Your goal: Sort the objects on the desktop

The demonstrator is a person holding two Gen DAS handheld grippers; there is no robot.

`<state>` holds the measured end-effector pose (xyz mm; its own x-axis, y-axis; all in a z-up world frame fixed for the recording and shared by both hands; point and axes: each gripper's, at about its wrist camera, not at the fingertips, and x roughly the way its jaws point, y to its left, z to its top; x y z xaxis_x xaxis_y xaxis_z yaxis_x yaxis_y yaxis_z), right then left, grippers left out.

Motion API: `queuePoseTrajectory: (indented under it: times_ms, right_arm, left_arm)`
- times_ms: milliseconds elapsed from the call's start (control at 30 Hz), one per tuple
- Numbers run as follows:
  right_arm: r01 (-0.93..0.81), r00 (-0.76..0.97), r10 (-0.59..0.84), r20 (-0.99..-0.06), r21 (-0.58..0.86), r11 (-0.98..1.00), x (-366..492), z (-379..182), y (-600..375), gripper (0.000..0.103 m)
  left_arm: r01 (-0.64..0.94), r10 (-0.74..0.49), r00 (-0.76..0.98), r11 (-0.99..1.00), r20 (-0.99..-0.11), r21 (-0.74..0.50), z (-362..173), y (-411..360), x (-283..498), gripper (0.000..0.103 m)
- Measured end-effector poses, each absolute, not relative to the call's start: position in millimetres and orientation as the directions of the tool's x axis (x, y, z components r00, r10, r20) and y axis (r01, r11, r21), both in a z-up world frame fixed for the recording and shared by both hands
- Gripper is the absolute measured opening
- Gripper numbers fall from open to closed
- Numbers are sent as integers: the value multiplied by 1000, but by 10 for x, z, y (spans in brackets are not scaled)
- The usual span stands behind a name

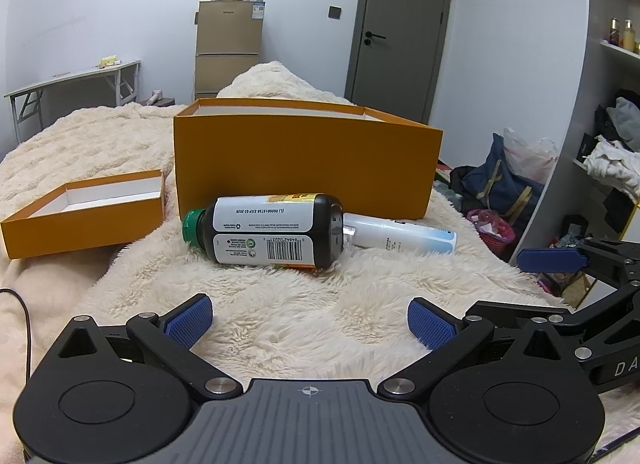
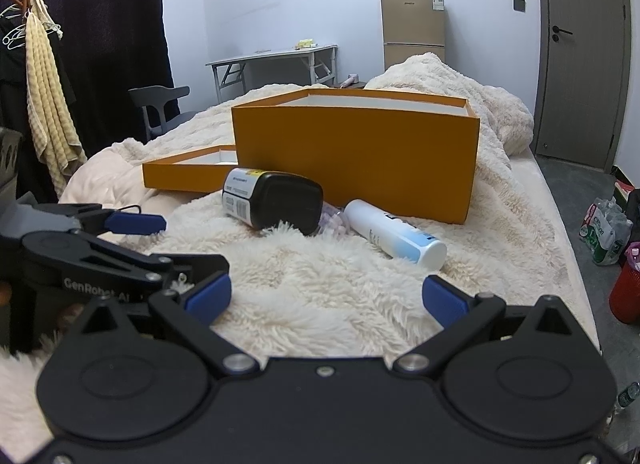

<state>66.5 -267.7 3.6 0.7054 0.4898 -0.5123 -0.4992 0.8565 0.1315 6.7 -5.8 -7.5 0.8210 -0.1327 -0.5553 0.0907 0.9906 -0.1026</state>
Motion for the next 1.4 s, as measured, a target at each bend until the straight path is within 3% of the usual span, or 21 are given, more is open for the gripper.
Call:
queuePoseTrajectory:
  times_ms: [1400]
  right_arm:
    - [-514,691,511,-512,149,845,702,29,-2696,103]
  left_arm:
    - [76,-116,839,992,-532,-97,-67,-50,91,103]
